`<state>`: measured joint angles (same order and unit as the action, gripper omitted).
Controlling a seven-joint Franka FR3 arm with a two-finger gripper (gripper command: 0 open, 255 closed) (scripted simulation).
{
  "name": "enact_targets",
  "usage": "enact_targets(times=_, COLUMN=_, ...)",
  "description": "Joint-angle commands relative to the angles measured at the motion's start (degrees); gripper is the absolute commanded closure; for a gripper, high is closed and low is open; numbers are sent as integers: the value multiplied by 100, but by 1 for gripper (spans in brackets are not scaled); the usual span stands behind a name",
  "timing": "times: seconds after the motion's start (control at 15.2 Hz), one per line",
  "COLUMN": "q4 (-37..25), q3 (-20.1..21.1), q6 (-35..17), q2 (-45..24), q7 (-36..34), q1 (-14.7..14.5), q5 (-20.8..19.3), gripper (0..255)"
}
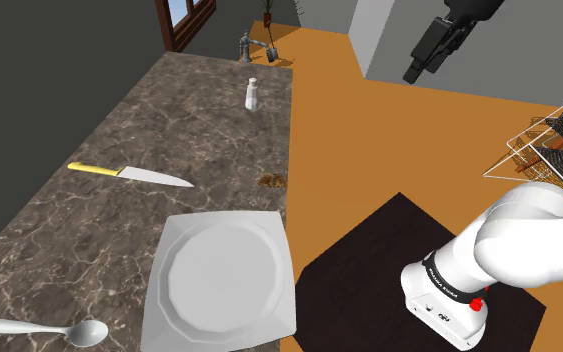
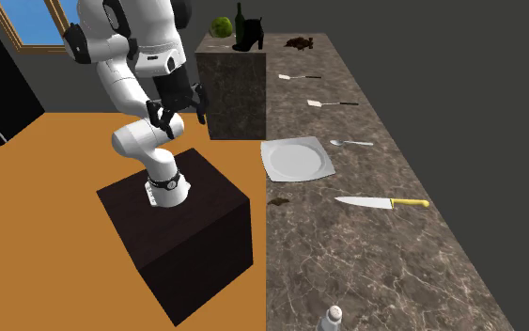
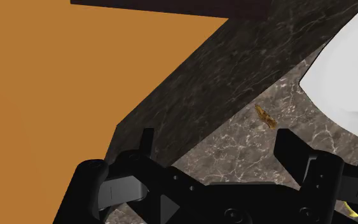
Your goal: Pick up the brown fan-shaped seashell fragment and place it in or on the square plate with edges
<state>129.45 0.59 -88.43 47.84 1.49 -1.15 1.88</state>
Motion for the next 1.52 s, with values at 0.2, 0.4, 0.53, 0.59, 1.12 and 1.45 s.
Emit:
enact_targets(times=0.2, q4=359, q3=-56, q6=-568, q2=-219, q7=373, q1=-202, q5=81, gripper=0)
enact_targets(times=0.4, q4=655, q3=-103, q6=-1132, q2=-501, q7=754, q1=-408, q5=174, gripper=0)
enact_targets(times=0.53, q4=818, q3=-132, q6=-1504, q2=-722, q7=1014, q1=-552, q5=242, gripper=0)
enact_targets(times=0.59, q4=890, q3=-144, q6=-1689, q2=-843, q7=1146, q1=-623, q5=279, gripper=0)
enact_targets(times=1.12, q4=1218, q3=-212, q6=-3098, q2=-2004, q7=2266, q1=-1230, q5=656, gripper=0)
enact_targets(times=1.45, q4=1213, q3=-217, q6=-3879, q2=-2861, q7=3037, q1=-1625, q5=984, gripper=0)
